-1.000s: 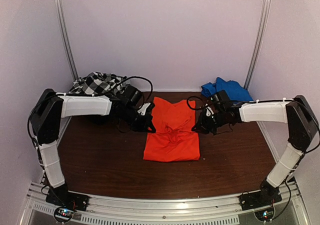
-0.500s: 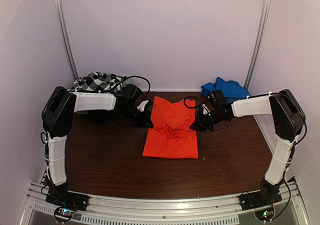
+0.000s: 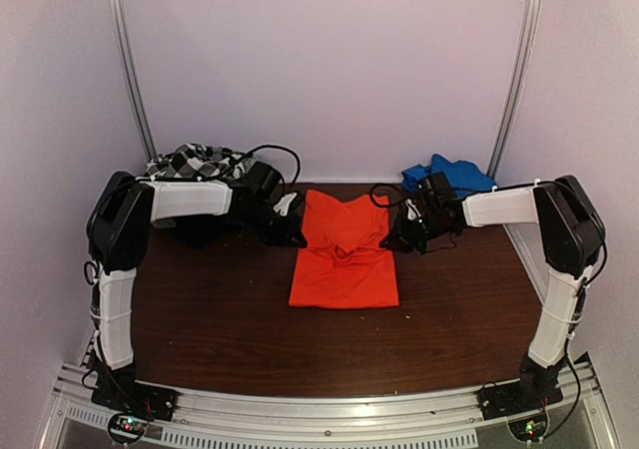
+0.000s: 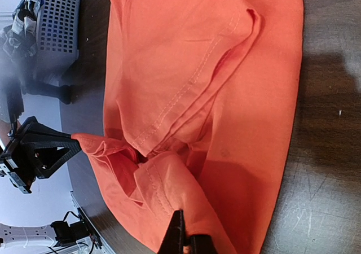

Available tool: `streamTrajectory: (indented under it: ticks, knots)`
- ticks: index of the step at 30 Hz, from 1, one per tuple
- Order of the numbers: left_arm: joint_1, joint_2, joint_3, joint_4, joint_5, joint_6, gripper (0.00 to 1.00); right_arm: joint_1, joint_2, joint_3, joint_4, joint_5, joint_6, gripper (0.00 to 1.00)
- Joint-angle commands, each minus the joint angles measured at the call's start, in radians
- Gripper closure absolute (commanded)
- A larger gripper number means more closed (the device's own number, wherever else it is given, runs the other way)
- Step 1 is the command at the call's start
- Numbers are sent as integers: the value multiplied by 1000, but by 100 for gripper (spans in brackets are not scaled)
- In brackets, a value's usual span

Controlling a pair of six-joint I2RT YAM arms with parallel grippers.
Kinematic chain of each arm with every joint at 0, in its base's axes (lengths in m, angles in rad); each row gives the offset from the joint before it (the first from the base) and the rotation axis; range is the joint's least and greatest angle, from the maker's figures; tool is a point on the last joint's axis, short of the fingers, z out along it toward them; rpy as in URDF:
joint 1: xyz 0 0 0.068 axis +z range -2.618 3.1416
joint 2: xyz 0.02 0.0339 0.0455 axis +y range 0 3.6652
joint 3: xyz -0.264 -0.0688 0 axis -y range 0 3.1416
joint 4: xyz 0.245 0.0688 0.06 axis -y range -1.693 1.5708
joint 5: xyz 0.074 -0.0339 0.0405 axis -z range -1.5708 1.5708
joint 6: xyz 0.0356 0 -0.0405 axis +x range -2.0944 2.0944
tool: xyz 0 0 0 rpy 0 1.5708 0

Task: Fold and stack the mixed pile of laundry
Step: Fold the rectangle-folded T-shirt at the center of the board.

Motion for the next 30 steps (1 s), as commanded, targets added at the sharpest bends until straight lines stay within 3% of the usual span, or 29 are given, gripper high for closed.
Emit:
streamTrajectory:
  ticks: [1,14,15,16,22,23,27,30]
  knots:
    - [12,9,44,33,6,27,100,-24,21,34,27,-18,-17,100]
    - [30,119,120,36,-42,26,100,-45,154,142,33,-25,-42,100]
    - [32,129,130,26,-48,26,100,-45,162,150,33,-27,-43,99]
    - [35,137,138,22,-47,26,99,-48,167,165,24,-29,-46,91]
    - [39,35,137,-6,-100,74,51,-62,102,263,-135,-2,-122,53]
    - [39,6,120,-6,-103,86,47,-62,67,252,-144,-11,-128,50]
    - [37,-85,31,10,-71,147,46,-53,-28,154,-133,-62,-119,52]
    - [32,-99,-29,61,14,143,53,-16,-65,86,-113,-84,-103,56]
